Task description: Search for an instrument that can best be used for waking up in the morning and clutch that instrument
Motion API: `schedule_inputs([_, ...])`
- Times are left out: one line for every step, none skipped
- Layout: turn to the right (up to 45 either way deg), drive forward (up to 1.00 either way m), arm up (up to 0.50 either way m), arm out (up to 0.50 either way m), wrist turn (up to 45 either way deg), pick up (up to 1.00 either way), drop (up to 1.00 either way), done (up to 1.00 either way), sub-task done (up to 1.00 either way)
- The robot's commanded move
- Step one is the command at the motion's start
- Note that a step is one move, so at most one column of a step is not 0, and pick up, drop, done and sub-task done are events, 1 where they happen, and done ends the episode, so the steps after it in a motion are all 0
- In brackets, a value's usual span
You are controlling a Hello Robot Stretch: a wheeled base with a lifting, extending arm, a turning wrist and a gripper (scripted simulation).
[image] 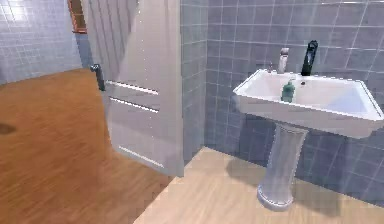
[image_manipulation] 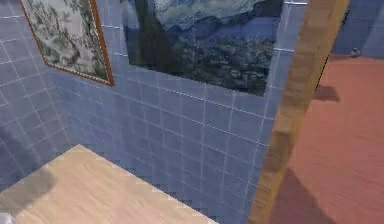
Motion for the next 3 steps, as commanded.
schedule_inputs([-45.0,0.00,0.00,0.00,0.0,0.00,0.00,0.00,0.00])
schedule_inputs([-9.0,0.00,0.00,0.00,0.0,0.00,0.00,0.00,0.00])
schedule_inputs([0.0,1.00,0.00,0.00,0.0,0.00,0.00,0.00,0.00])
